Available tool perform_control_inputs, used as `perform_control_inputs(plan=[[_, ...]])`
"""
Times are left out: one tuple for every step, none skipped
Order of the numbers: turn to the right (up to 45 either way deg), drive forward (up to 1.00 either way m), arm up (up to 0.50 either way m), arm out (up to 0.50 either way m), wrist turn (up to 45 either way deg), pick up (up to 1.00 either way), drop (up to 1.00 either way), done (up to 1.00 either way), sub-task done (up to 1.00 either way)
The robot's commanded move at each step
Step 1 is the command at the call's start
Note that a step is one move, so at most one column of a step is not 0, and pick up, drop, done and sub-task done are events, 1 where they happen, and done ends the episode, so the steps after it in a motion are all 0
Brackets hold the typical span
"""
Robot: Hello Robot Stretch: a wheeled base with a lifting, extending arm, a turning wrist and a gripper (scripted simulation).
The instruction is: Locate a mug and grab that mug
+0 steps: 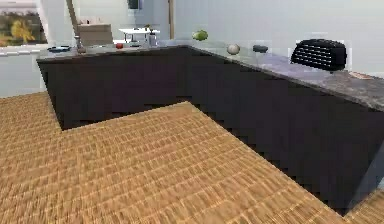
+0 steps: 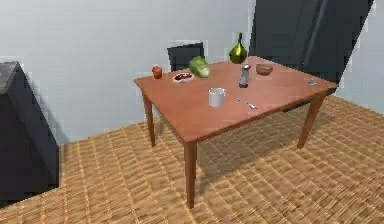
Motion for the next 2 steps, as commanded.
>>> perform_control_inputs(plan=[[45.0,0.0,0.0,0.0,0.0,0.0,0.0,0.0,0.0],[45.0,0.0,0.0,0.0,0.0,0.0,0.0,0.0,0.0]])
